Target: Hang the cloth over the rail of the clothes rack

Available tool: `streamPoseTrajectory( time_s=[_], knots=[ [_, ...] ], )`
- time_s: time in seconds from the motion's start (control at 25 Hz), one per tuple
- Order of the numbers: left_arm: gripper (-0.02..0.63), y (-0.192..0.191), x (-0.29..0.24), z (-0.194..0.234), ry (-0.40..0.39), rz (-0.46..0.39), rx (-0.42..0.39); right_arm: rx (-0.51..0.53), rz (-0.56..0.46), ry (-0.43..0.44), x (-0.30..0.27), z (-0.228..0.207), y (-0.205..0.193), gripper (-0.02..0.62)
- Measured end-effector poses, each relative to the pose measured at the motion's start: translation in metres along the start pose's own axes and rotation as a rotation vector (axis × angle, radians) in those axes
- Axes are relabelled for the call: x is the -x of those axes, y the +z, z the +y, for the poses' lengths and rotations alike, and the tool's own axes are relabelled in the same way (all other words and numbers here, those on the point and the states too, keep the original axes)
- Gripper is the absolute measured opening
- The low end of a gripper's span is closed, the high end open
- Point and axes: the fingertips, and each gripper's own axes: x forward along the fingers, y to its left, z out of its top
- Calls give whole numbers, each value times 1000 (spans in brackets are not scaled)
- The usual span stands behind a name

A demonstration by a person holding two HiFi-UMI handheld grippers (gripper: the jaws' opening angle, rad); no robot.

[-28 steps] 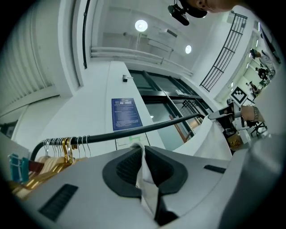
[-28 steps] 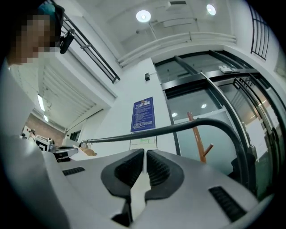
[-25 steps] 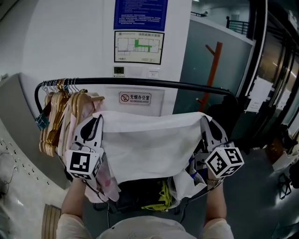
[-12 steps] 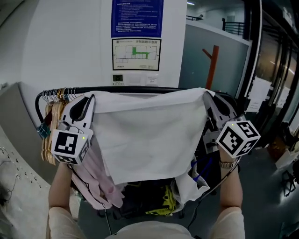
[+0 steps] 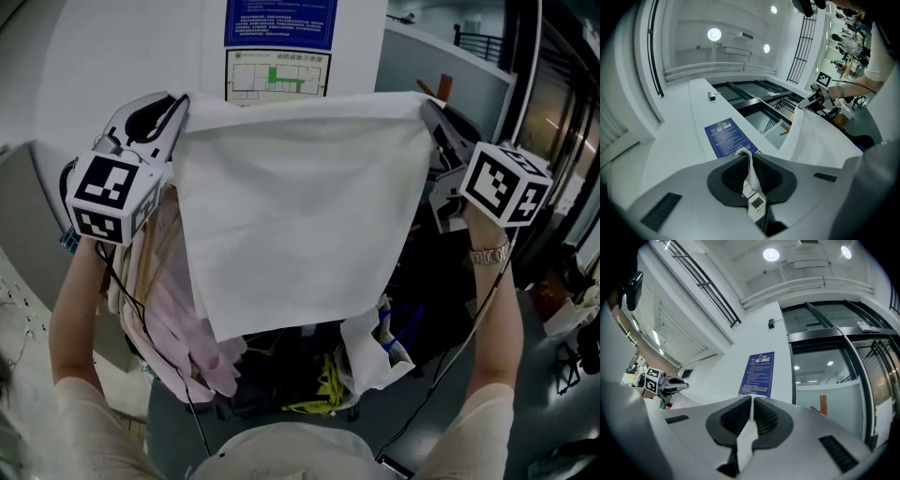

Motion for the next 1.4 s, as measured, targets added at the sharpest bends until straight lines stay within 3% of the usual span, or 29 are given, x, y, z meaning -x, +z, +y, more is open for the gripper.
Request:
streamPoseTrajectory(
  time_s=[0.16, 0.52, 1.08, 1.2, 1.4],
  knots=[
    [28, 0, -25, 10, 24, 7, -61, 45, -25, -37, -18, -12, 7, 23],
    [28, -14, -91, 22, 45, 42, -163, 12, -59, -46, -65, -50, 14, 24],
    [28, -71, -154, 5, -79, 254, -330, -54, 241, 78, -131, -88, -57, 25],
    [28, -82, -161, -2, -102, 311, -367, -83, 281, 103, -132, -96, -63, 54],
    [28, -84, -165, -12, -144, 359, -320, -90, 337, 146, -120, -107, -72, 81]
  ],
)
